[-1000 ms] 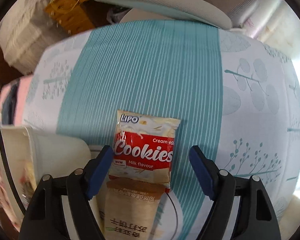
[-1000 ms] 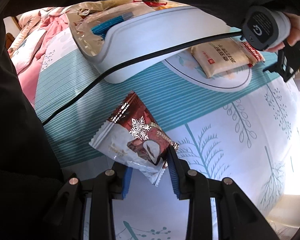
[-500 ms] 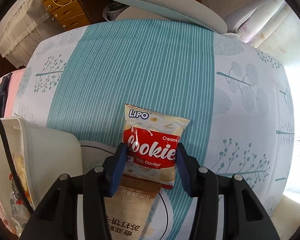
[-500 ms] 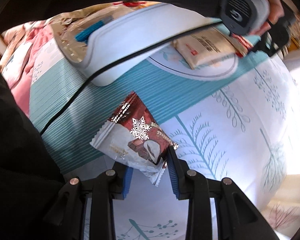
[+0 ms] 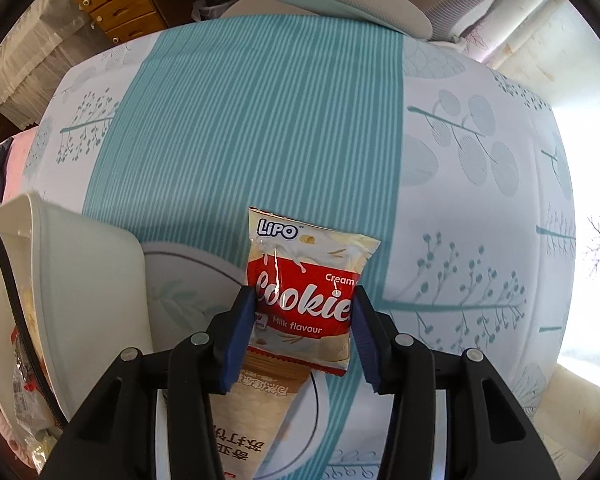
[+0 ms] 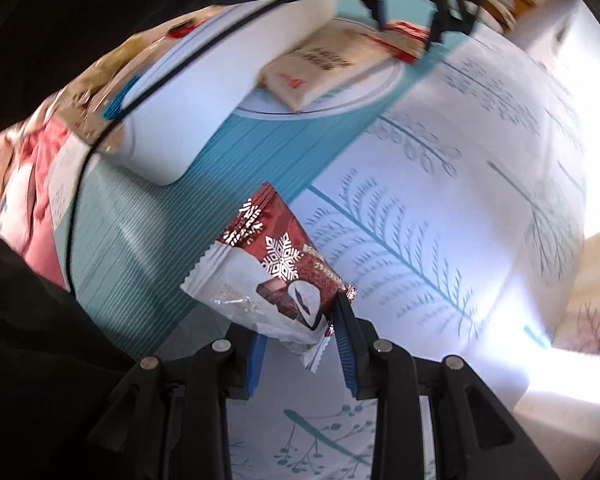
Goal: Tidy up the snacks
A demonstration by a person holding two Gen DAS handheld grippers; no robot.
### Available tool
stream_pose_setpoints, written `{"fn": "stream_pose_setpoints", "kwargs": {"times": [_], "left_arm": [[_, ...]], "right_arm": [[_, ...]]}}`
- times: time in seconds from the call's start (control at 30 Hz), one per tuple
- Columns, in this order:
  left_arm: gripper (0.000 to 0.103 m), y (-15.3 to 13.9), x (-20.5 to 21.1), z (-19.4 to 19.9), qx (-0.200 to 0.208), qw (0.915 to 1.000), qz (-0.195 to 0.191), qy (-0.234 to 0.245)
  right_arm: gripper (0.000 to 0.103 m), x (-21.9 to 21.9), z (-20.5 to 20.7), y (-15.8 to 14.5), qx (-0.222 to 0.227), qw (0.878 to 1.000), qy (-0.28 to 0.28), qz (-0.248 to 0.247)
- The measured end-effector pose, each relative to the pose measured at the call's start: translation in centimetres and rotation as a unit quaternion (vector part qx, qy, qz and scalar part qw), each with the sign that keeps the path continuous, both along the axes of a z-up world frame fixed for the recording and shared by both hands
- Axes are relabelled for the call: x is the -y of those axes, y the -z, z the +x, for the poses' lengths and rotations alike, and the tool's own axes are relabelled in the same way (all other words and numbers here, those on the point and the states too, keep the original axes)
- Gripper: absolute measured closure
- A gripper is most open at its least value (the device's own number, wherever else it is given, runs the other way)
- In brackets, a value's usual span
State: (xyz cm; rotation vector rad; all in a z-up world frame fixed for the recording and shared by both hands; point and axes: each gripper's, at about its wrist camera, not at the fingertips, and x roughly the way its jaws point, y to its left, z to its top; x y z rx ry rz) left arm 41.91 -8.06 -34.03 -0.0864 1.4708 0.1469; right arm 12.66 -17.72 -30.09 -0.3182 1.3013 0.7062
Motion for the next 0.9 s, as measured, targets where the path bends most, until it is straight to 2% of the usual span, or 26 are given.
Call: {"fn": "stream_pose_setpoints", "kwargs": {"times": [0.2,0.47,0.7,0.9], "left_arm": [[0.058,-0.4,1.7,-2.4,-0.015,0.9998,-0.015,-0.002],[0.059,-1.6,4.6,-6.8,-0.026,0.9993,-0.027,0.001],[0.059,-5.1,7.4,-11.9,-0.006,0.9994,-0.033,0.008],[0.059,-10.4,7.5,-15.9,0.034,0.9979,-0.054,0.008]], "right_arm": [[0.071,2.6,0.2,0.0,-0.024,0.997,0.073,0.022],[0.072,6.4,0.5,0.1,-0.055,0.986,0.151,0.048],[0.072,8.9,0.4,-0.7,-0.073,0.98,0.18,0.044],[0.072,8.9,0.5,-1.1,-0.098,0.974,0.201,0.026]]}}
